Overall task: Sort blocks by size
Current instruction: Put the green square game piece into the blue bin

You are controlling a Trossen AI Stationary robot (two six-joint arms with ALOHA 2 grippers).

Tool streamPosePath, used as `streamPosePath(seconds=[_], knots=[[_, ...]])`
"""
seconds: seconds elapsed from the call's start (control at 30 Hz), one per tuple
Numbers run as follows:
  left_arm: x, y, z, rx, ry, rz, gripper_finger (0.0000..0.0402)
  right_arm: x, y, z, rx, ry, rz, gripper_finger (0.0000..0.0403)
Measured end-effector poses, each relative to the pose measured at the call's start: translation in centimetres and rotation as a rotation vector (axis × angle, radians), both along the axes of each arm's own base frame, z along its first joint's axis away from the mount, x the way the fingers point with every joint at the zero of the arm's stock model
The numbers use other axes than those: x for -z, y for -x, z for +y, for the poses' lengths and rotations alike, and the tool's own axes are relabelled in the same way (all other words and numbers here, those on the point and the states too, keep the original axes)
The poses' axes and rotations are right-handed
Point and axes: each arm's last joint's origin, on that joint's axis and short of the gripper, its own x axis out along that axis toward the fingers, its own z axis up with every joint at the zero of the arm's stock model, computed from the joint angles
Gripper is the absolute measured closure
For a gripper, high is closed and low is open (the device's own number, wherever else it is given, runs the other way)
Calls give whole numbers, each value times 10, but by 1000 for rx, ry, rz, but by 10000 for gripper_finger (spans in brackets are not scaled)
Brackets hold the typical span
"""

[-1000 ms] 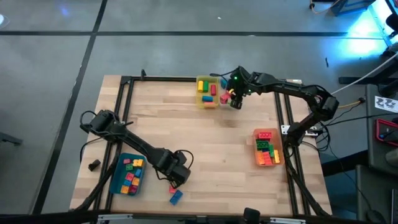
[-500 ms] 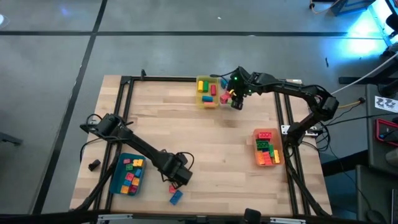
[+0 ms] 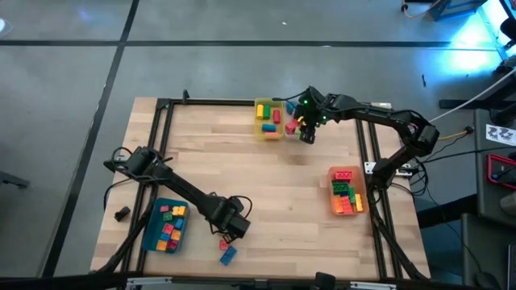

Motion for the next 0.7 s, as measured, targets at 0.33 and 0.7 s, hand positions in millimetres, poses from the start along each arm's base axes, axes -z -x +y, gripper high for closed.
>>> streamPosePath(seconds=[0.33,0.7], knots=[[-26,-4,20,18,32,-58,334,0,-5,6,-7,-52,-40,217],[-105,47,51,-54,188,25,333,-3,-44,81,-167,-128,-109,217]])
